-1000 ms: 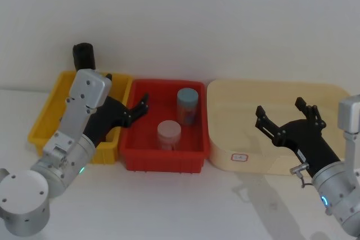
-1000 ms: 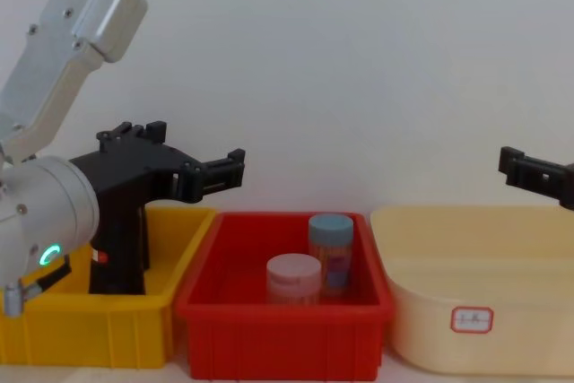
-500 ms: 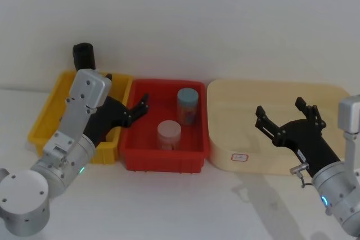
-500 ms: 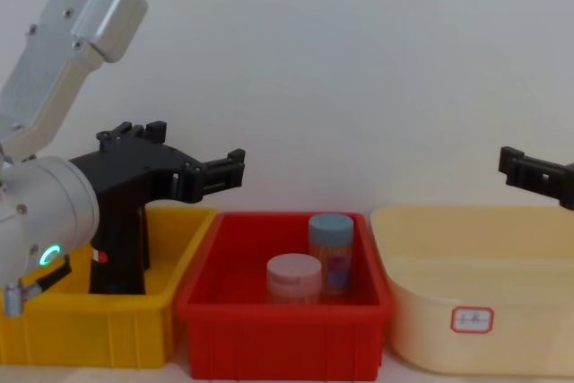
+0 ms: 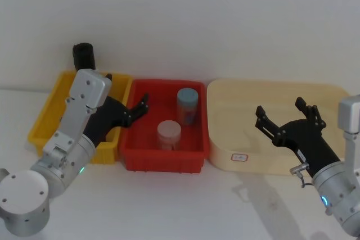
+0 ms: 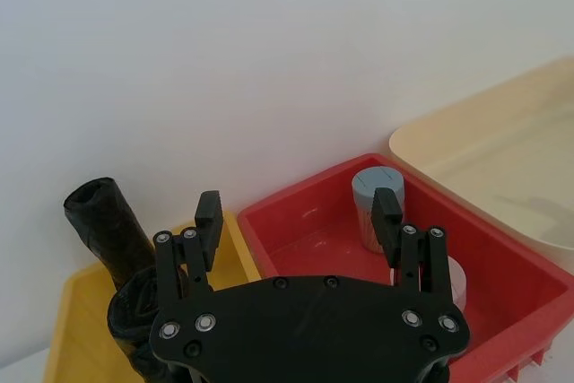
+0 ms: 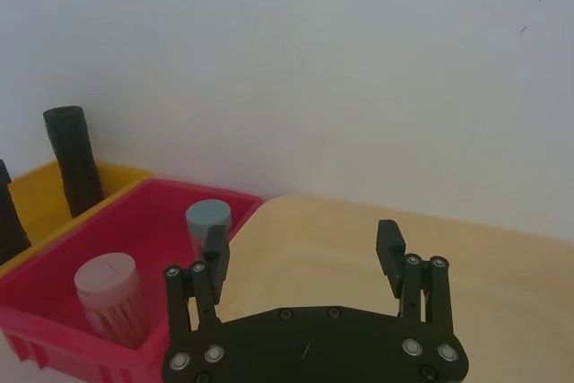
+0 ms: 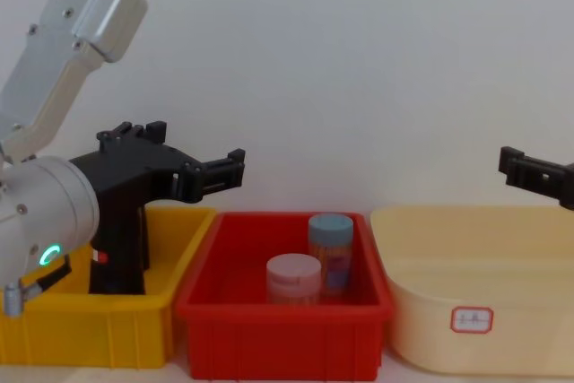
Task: Pick up the garbage bag with the one hand and transfer it to the other hand.
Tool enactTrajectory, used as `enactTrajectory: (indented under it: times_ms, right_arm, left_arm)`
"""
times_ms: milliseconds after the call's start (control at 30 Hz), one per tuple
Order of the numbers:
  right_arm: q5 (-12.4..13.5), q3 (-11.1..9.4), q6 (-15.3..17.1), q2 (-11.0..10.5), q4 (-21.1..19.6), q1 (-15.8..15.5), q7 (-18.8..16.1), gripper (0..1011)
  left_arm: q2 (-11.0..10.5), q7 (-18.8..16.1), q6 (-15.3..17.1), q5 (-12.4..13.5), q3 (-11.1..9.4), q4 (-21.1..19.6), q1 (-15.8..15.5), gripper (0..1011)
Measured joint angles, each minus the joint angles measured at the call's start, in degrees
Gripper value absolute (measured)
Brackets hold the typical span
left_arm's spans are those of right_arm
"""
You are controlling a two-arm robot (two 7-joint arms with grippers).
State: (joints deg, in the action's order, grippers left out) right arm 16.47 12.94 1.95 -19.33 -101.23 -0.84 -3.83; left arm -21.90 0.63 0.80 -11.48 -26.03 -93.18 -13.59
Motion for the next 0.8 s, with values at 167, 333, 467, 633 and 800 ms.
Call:
enactTrajectory:
  times_ms: [167,333,467,633,800]
  right_arm:
    - [0.0,0.0,0.0,0.0,0.0,0.0,0.0,1001]
    - [0.0,0.0,0.0,0.0,0.0,0.0,0.0,1001]
    - [0.0,-0.01,0.04,0.04,0.03,0.08,-0.02,1002]
    - [0.55,-0.01,0.61,0.24,0.47,1.34,-0.89,1001]
    - [1.82,0.02,1.69,0.5,1.01,3.41,-2.72,1001]
  left_arm:
    - [0.0,0.0,0.0,0.0,0.0,0.0,0.0,1001]
    - [0.0,0.0,0.0,0.0,0.0,0.0,0.0,1001]
    - [0.04,0.0,0.0,0.0,0.02,0.0,-0.02,1002]
    - [0.15,0.45,1.05,-0.43,0.38,-0.68,-0.47,1001]
    - [0.16,1.27,3.52,-1.79,1.28,-2.61,-1.28,1001]
